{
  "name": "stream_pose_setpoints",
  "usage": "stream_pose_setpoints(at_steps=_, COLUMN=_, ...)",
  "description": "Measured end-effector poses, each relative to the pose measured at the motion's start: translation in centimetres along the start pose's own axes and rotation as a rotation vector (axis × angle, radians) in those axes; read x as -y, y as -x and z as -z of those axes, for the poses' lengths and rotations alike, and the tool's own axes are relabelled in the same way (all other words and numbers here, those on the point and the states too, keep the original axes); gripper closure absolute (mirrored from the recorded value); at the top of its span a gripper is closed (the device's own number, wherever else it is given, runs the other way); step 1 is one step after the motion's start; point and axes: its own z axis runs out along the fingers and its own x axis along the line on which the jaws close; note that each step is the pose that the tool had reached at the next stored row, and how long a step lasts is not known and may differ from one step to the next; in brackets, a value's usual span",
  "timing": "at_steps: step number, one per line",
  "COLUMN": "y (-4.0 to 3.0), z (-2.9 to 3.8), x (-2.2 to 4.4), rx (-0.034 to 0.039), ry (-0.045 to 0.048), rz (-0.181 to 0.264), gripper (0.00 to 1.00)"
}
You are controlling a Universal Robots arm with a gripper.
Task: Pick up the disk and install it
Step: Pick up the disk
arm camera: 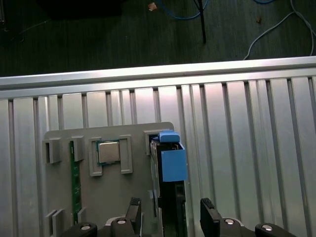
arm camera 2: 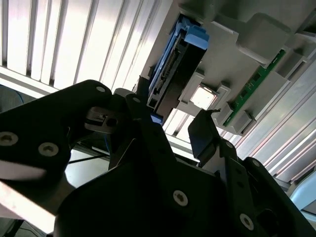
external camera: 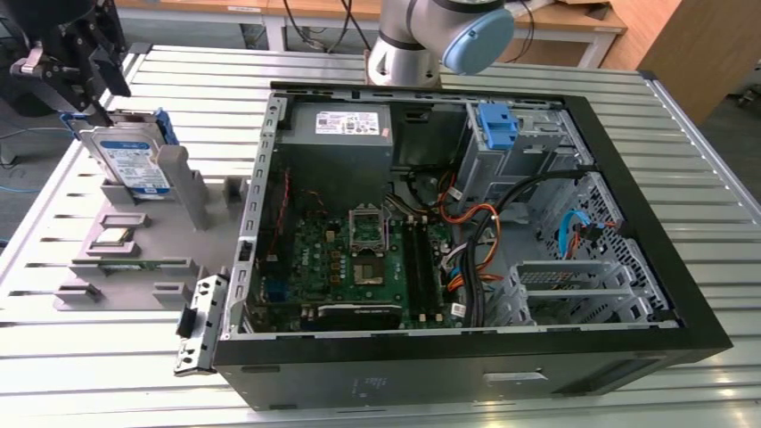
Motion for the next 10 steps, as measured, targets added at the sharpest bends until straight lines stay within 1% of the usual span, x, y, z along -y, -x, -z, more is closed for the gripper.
stream_pose_setpoints(at_steps=3, y=0.01, z=-0.03, x=0.01, rx=-0.0001, ry=0.0003, rz=0.005, gripper=0.41)
stream_pose_setpoints(at_steps=6, y=0.00, z=-0.13, x=0.01, rx=-0.0004, ry=0.0007, rz=0.027, gripper=0.41)
stream_pose_setpoints(at_steps=10, y=-0.02, z=-0.34, x=0.02, rx=-0.0012, ry=-0.0014, rz=0.064, gripper=0.41)
